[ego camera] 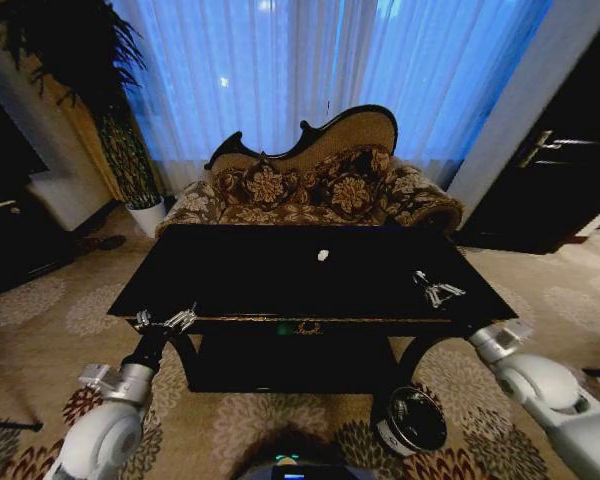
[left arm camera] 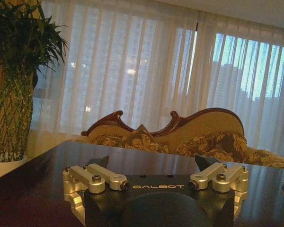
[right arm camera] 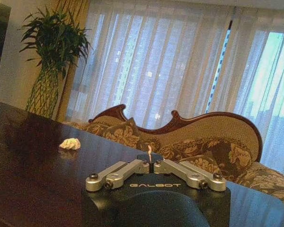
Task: Move to the front of the table and place the trash on the table into the trash bin.
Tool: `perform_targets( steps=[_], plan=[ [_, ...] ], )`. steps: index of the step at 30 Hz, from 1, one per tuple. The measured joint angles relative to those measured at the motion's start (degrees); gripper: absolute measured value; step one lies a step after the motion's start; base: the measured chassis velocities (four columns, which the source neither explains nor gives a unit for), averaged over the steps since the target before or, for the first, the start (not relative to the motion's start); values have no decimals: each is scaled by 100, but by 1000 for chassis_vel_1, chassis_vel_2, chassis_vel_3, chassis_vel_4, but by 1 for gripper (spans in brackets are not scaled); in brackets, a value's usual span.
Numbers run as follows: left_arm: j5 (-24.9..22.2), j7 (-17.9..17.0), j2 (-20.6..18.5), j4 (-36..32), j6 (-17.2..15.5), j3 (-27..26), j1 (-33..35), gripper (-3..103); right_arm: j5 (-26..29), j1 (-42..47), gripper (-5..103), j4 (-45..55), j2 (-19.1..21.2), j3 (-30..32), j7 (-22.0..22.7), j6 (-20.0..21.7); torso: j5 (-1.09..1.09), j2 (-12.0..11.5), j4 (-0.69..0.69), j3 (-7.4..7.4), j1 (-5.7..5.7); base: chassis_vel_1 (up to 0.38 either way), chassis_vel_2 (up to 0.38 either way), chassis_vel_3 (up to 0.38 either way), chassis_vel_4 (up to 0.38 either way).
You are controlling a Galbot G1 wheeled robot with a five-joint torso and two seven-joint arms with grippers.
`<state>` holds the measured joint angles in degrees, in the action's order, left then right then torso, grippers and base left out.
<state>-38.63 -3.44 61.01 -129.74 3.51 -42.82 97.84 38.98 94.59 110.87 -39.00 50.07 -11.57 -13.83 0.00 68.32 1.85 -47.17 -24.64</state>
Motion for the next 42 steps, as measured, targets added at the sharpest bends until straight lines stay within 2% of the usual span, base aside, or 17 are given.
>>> perform_targets(
  steps=[7,10,18,26,33,42],
  plan=[
    [-37,9,-16,23,2,-39,-11,100,40,225,0,-150,-274,259,-194,-332,1,0,0,0,0,0,0,0,0],
    [-31,9,-1,25,3,-26,-25,100,89,350,0,-329,-449,435,-390,-645,1,0,0,0,-1,0,0,0,0],
    [-13,13,8,39,11,-31,-5,100,205,662,0,-365,-758,771,-573,-912,0,0,0,0,-1,0,0,0,0],
    [-6,15,15,65,14,-38,0,100,223,871,0,-536,-1031,902,-897,-1464,0,0,0,0,0,0,0,0,0],
    [8,18,20,105,15,3,-46,100,374,1017,0,-614,-1207,1076,-1075,-1632,0,0,0,0,0,0,0,0,0],
    [6,11,3,140,15,30,-91,100,325,1094,0,-1017,-1474,1023,-1303,-2201,0,0,0,0,0,0,0,0,0]
  ],
)
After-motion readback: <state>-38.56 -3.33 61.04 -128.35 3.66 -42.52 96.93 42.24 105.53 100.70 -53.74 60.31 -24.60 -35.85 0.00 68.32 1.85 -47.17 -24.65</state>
